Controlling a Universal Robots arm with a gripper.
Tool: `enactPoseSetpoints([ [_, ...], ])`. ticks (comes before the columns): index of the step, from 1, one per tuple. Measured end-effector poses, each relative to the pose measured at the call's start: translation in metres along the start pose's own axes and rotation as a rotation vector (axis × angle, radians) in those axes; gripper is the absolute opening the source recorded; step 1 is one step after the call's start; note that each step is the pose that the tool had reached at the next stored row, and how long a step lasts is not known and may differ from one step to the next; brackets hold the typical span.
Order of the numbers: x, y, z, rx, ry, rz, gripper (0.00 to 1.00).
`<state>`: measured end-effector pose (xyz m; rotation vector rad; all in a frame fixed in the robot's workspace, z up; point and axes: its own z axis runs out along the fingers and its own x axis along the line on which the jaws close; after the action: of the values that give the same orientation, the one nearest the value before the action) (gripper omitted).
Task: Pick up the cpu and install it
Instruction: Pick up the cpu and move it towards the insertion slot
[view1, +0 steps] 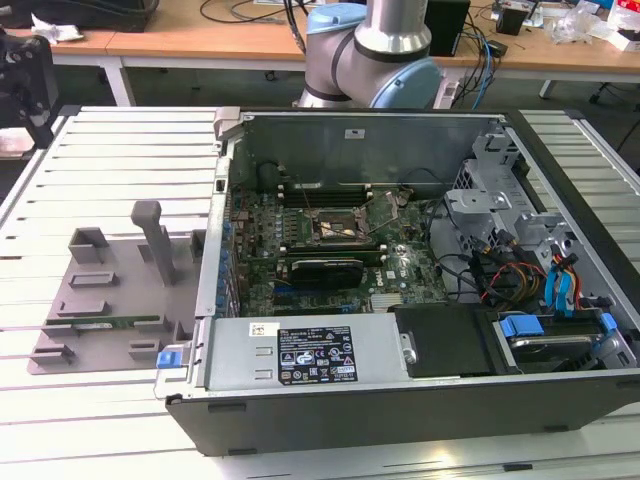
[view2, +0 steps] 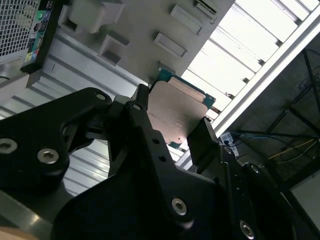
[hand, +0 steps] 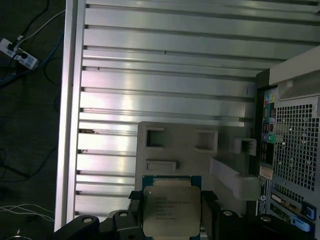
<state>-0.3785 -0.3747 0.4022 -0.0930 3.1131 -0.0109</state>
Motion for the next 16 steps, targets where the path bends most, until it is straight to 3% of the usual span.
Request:
enactPoseSetpoints([
  [9,-0.0031,0.0007,-0.0005,-0.0001,-0.0001,0.000,0.55],
  [13,-0.0128,0.0001,-0.0002,-0.0001,-0.0001,0.000,0.55],
  [16,-0.0242,-0.0006,0.0001,0.0000,-0.0002,0.000,0.55],
])
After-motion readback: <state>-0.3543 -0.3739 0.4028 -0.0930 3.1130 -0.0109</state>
